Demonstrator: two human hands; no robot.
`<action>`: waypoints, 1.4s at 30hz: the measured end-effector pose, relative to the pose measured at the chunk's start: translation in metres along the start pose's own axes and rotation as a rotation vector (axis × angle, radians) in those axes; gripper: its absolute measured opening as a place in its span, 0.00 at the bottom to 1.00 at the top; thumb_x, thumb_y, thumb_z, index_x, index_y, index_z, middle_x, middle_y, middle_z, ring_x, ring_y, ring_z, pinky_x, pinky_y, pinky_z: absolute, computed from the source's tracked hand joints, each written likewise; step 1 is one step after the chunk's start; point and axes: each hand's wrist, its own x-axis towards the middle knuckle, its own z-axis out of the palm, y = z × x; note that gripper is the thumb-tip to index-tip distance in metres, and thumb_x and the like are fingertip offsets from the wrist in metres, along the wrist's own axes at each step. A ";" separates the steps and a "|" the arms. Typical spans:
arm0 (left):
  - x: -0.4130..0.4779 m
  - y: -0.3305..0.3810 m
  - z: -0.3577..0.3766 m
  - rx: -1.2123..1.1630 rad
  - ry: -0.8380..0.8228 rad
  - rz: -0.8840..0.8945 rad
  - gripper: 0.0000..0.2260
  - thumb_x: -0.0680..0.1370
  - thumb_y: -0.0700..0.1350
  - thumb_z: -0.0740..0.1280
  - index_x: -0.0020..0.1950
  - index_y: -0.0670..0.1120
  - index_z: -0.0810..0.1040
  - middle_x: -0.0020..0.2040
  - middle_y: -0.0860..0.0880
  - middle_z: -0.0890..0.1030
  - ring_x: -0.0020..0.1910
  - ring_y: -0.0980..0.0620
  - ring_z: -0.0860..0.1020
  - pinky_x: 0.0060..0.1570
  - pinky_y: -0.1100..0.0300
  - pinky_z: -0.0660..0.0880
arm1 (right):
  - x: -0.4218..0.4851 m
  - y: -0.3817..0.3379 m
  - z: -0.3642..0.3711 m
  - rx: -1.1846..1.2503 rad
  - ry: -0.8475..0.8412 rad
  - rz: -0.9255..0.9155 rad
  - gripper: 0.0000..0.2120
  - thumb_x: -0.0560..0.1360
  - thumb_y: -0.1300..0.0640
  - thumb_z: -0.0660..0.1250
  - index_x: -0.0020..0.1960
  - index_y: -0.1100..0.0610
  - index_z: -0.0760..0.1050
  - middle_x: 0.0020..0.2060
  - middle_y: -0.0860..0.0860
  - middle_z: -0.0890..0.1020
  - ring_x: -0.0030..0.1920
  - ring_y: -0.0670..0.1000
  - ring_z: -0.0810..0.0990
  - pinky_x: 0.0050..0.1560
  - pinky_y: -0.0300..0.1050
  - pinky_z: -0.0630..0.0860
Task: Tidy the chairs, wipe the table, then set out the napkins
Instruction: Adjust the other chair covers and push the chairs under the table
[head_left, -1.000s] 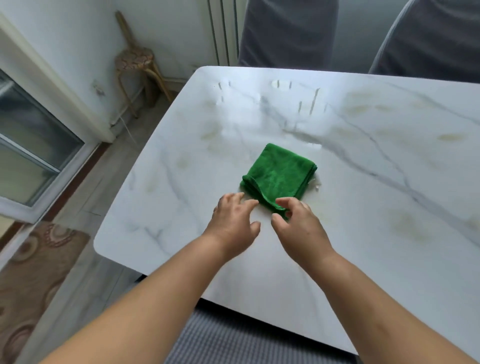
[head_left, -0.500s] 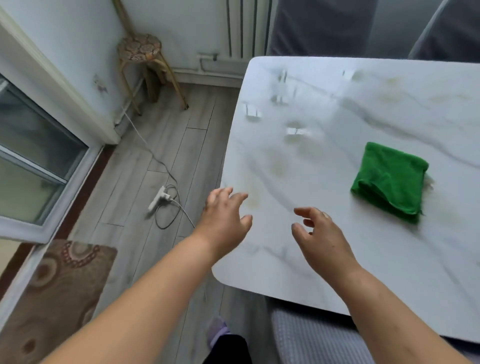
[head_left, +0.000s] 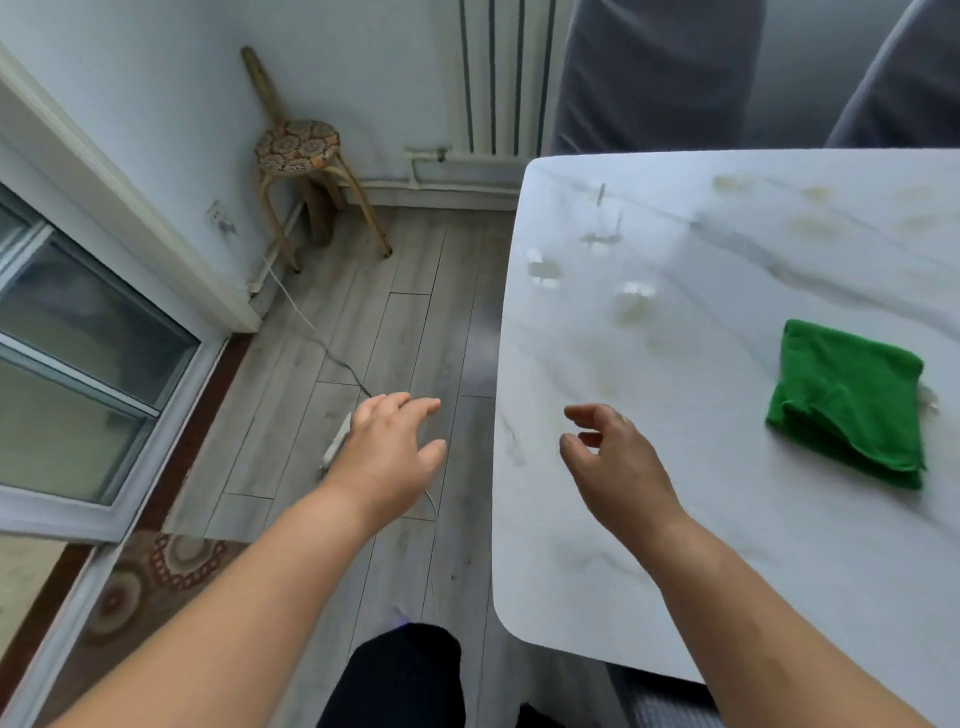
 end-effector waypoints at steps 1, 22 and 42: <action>0.006 -0.002 -0.003 0.004 -0.022 0.010 0.23 0.78 0.50 0.62 0.73 0.52 0.66 0.74 0.48 0.64 0.75 0.49 0.52 0.72 0.53 0.55 | 0.005 -0.005 0.004 -0.001 0.002 -0.004 0.15 0.77 0.54 0.61 0.63 0.48 0.72 0.60 0.44 0.75 0.53 0.42 0.75 0.49 0.38 0.68; 0.318 -0.076 -0.185 0.119 -0.129 0.416 0.26 0.78 0.52 0.63 0.75 0.50 0.62 0.72 0.53 0.66 0.74 0.51 0.56 0.70 0.57 0.56 | 0.220 -0.163 0.076 0.233 0.440 0.252 0.13 0.76 0.54 0.64 0.61 0.49 0.73 0.54 0.42 0.77 0.48 0.37 0.76 0.47 0.38 0.71; 0.736 0.125 -0.277 0.178 -0.149 0.622 0.28 0.76 0.55 0.63 0.75 0.54 0.61 0.73 0.57 0.65 0.74 0.55 0.57 0.70 0.56 0.59 | 0.644 -0.230 -0.046 1.129 0.372 0.492 0.09 0.75 0.56 0.69 0.52 0.58 0.75 0.55 0.58 0.79 0.54 0.54 0.80 0.51 0.49 0.79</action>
